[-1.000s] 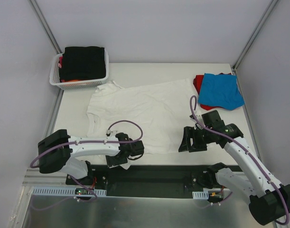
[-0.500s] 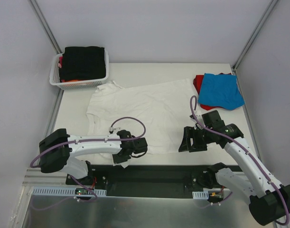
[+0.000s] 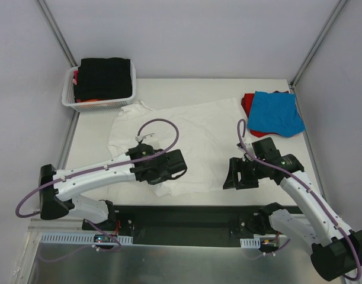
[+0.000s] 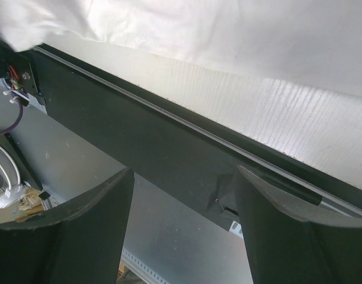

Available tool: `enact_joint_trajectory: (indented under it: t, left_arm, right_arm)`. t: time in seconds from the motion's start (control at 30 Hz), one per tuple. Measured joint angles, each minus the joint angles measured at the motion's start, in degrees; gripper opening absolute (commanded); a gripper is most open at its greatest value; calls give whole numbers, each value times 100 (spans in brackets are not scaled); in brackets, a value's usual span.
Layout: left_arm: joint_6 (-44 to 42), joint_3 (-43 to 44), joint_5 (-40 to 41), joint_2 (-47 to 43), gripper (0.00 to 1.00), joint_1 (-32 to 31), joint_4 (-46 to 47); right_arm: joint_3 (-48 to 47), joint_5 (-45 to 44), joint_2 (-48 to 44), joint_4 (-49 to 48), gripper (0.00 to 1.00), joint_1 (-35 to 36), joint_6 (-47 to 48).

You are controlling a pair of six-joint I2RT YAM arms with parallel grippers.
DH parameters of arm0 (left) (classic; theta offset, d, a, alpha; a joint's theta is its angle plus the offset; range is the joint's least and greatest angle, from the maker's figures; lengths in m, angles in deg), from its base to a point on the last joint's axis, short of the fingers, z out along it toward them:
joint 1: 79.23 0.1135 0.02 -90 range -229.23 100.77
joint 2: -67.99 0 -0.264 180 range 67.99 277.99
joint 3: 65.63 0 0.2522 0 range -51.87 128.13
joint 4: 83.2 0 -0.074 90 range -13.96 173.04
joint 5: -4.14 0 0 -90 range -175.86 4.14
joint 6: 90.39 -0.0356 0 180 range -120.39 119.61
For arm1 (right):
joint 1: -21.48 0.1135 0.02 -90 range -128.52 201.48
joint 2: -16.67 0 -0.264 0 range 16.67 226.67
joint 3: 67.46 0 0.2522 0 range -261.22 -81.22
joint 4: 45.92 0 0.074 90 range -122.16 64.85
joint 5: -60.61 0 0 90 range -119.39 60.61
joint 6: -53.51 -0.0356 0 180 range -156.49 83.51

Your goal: Fold and stack the t-shirts

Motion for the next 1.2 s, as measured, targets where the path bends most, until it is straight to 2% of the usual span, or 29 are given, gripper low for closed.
enact_joint_trajectory:
  t: [0.2,0.43,0.57,0.7,0.93,1.1,1.2]
  left_arm:
    - [-98,-199,2,-962,22,179,372]
    - [-17,-1174,-385,-1578,20,341,514]
    - [-151,-1757,-1071,-1130,17,365,678]
    - [-391,-1834,-1513,-293,19,291,964]
    - [-728,-1974,-1661,229,28,284,1484]
    - [-1038,-2317,-1648,315,41,284,1967]
    - [-1226,-2677,-1646,282,42,286,2411]
  right_arm:
    - [20,-9,-66,-2,70,0,-4]
    - [85,-9,-107,-4,70,0,-15]
    - [85,-9,-111,-4,71,0,-20]
    - [85,-11,-136,-2,71,0,-22]
    - [94,-22,-278,35,71,0,-39]
    - [94,-66,-293,92,71,0,-46]
    - [94,-72,-293,103,71,0,-46]
